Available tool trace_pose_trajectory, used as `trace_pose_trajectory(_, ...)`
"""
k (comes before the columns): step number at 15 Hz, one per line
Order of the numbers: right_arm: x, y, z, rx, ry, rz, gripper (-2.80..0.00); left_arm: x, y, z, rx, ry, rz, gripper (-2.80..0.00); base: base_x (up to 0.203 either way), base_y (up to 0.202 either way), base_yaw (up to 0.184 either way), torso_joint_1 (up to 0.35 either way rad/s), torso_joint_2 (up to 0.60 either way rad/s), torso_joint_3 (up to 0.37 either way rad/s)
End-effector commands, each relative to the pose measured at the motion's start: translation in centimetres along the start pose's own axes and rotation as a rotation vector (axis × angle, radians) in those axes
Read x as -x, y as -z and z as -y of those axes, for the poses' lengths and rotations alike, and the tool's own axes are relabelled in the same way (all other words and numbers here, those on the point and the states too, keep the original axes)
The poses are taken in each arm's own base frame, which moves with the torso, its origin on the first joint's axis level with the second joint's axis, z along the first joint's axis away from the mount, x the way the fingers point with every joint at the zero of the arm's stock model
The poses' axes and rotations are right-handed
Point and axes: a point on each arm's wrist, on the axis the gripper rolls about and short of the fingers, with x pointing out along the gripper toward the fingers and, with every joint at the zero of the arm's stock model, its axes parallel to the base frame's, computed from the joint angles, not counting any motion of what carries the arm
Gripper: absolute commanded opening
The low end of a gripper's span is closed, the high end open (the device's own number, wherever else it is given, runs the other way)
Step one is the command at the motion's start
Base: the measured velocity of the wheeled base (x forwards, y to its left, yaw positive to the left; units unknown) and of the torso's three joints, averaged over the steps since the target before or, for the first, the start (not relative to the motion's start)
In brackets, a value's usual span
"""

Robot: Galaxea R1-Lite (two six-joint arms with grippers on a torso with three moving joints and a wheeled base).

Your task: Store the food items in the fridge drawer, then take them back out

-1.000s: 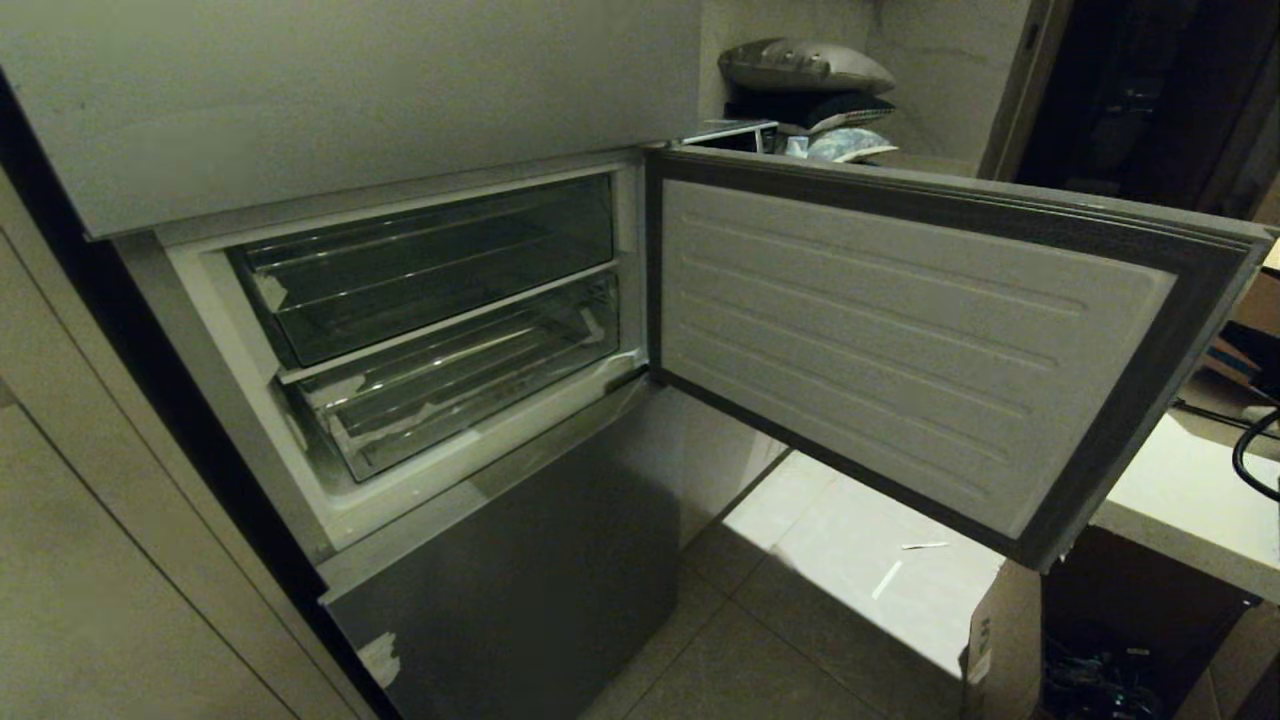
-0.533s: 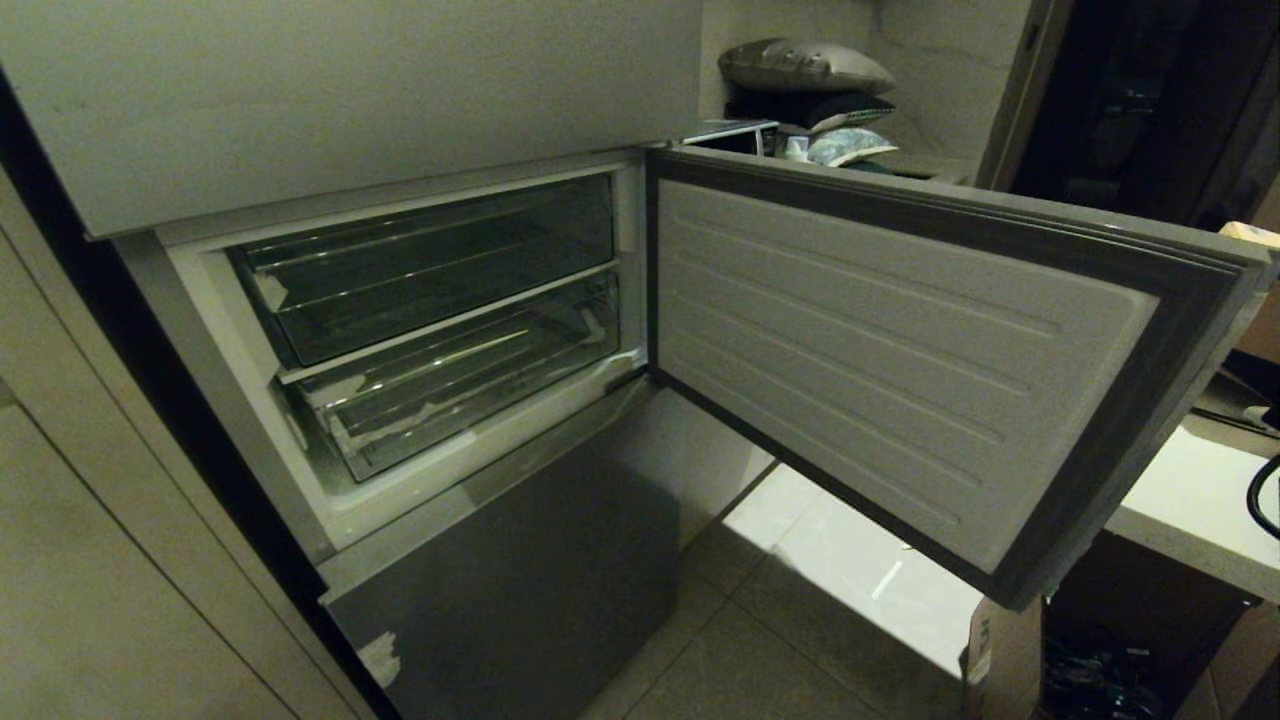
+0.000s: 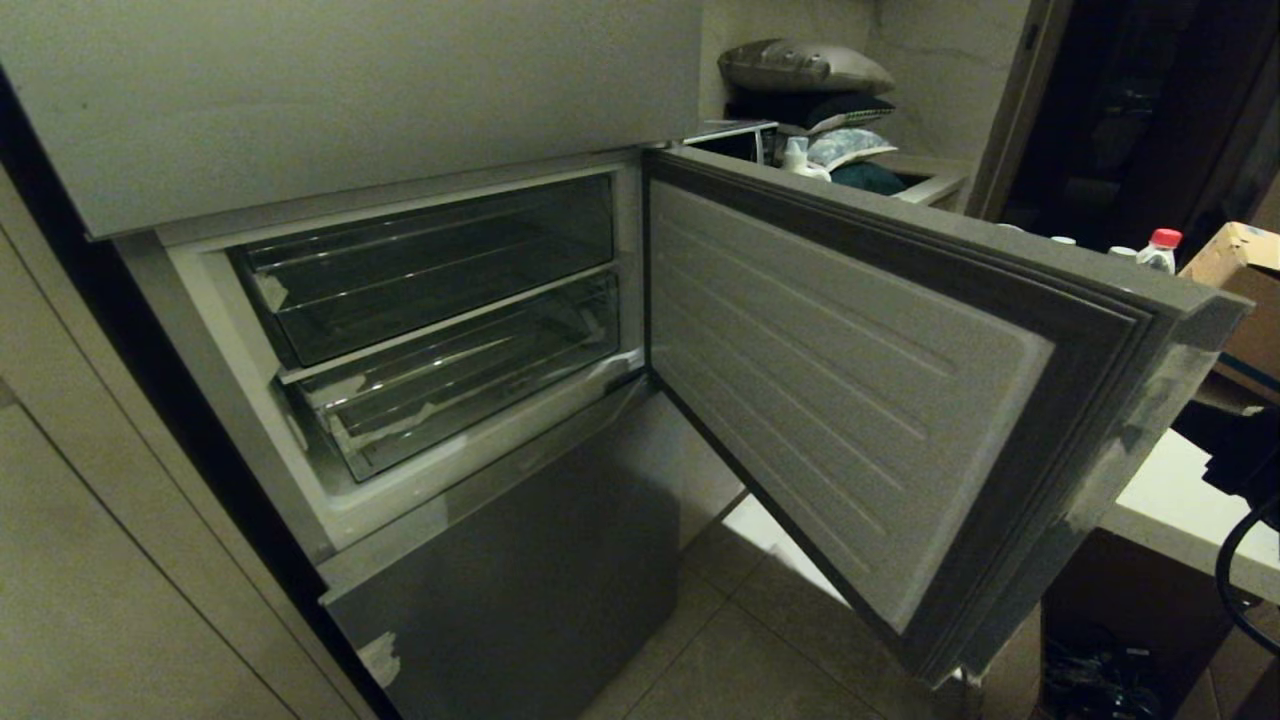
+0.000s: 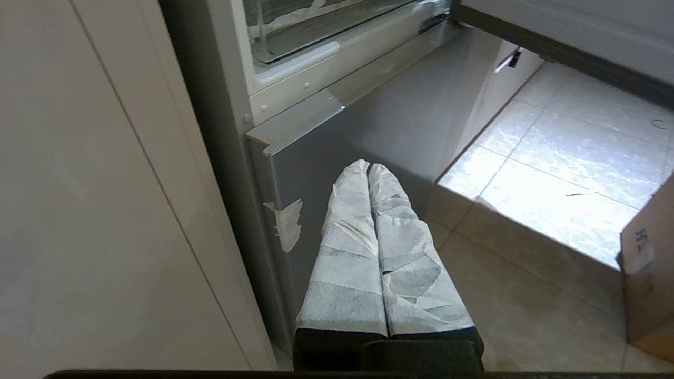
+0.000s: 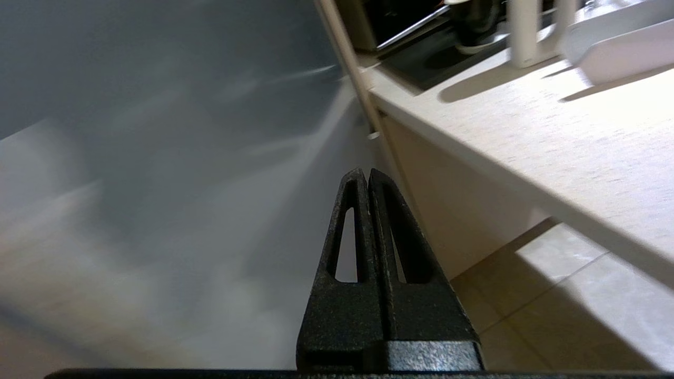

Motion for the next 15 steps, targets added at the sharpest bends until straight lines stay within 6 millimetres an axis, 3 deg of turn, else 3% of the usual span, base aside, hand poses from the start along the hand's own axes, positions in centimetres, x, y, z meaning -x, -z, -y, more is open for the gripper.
trace_pose_trajectory(1, 0.4, 0.3, -2.0, 0.01, -0.049, 0.013, -2.8, 0.0, 0.0, 0.0, 0.0, 0.0, 0.0, -2.8, 0.0, 0.0, 0.0, 0.0, 0.0, 0.0)
trace_pose_trajectory(6, -0.2, 1.0, -4.7, -0.02, -0.12, -0.05, -2.8, 0.0, 0.0, 0.0, 0.0, 0.0, 0.0, -2.8, 0.0, 0.0, 0.0, 0.0, 0.0, 0.0)
trace_pose_trajectory(10, -5.3, 2.8, -6.6, 0.032, -0.023, -0.132, -2.8, 0.0, 0.0, 0.0, 0.0, 0.0, 0.0, -2.8, 0.0, 0.0, 0.0, 0.0, 0.0, 0.0)
trace_pose_trajectory(15, -10.9, 6.0, -9.5, 0.051, -0.133, -0.221, -2.8, 0.0, 0.0, 0.0, 0.0, 0.0, 0.0, -2.8, 0.0, 0.0, 0.0, 0.0, 0.0, 0.0)
